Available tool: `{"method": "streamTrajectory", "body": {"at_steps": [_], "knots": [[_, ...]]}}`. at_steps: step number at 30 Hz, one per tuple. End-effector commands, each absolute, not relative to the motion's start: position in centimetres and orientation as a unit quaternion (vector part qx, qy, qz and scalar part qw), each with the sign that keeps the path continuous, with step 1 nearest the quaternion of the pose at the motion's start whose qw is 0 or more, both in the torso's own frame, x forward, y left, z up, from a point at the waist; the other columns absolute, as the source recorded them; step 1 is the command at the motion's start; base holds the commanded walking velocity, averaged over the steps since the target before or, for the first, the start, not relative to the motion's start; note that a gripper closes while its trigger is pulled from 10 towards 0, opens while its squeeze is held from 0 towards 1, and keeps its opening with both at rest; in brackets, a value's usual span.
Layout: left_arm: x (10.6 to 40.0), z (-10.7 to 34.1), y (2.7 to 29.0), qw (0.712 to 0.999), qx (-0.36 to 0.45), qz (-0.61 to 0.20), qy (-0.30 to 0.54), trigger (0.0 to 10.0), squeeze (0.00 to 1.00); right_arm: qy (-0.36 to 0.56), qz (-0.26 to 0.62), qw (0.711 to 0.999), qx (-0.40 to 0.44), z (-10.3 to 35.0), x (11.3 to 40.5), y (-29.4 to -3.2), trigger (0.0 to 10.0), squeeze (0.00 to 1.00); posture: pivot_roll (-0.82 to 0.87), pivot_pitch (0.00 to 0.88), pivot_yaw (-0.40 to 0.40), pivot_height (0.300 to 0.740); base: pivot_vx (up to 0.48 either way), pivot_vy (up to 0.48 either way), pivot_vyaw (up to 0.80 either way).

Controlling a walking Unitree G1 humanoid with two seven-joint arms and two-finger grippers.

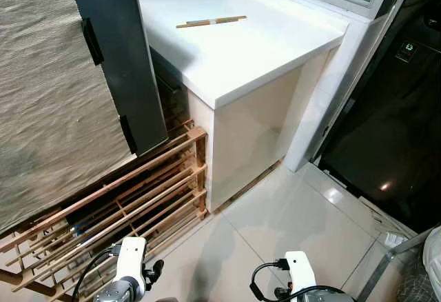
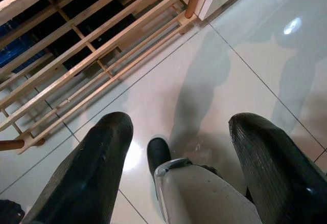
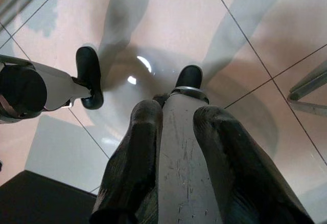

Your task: Clothes washing

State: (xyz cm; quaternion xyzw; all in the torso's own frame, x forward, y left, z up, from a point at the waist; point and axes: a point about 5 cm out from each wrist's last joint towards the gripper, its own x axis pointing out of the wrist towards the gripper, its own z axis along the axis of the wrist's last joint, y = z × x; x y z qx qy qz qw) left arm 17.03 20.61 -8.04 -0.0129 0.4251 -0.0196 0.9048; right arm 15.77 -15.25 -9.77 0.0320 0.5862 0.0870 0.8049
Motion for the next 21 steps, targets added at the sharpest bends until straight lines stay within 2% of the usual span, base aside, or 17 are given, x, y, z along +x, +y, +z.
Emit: {"method": "streamTrajectory", "body": {"at_steps": [1, 5, 7, 14, 15, 16, 18, 21], "knots": [[20.0, -7.9, 16.5, 0.829, 0.122, -0.13, 0.531, 10.0, 0.0, 0.612, -0.084, 0.786, 0.022, -11.0, 11.2, -20.1, 10.0, 0.0, -0.07, 0.0, 0.135, 0.74, 0.0, 0.0, 0.0], [19.9, -7.9, 16.4, 0.829, 0.121, -0.13, 0.53, 10.0, 0.0, 0.61, -0.079, 0.788, 0.021, -11.0, 11.3, -20.0, 10.0, 0.0, -0.06, 0.0, 0.132, 0.74, 0.0, 0.0, 0.0], [20.0, -7.9, 17.0, 0.838, 0.121, -0.112, 0.521, 10.0, 0.0, 0.589, -0.089, 0.803, 0.019, -10.6, 12.3, -20.8, 10.0, 0.0, -0.07, 0.0, 0.137, 0.74, 0.0, 0.0, 0.0], [20.5, -7.5, 17.8, 0.852, 0.118, -0.082, 0.504, 10.0, 0.0, 0.571, -0.098, 0.815, 0.028, -10.4, 13.0, -21.0, 10.0, 0.0, -0.06, 0.0, 0.137, 0.74, 0.0, 0.0, 0.0], [20.9, -7.3, 18.1, 0.856, 0.117, -0.069, 0.5, 10.0, 0.86, 0.559, -0.102, 0.822, 0.031, -10.2, 13.4, -21.0, 10.0, 0.86, -0.06, 0.0, 0.135, 0.74, 0.0, 0.0, 0.0], [21.2, -7.1, 18.3, 0.86, 0.112, -0.058, 0.494, 10.0, 1.0, 0.549, -0.106, 0.829, 0.031, -10.1, 13.8, -21.0, 10.0, 1.0, -0.06, 0.0, 0.135, 0.74, 0.0, 0.0, 0.0], [22.5, -6.3, 18.3, 0.88, 0.088, -0.055, 0.464, 10.0, 1.0, 0.509, -0.104, 0.854, 0.026, -9.3, 15.6, -21.2, 10.0, 1.0, -0.06, 0.0, 0.131, 0.74, 0.0, 0.0, 0.0], [23.5, -5.5, 18.3, 0.895, 0.103, -0.055, 0.43, 10.0, 1.0, 0.472, -0.08, 0.878, 0.002, -8.3, 17.9, -21.1, 10.0, 1.0, -0.05, 0.0, 0.126, 0.74, 0.0, 0.0, 0.0]]}}
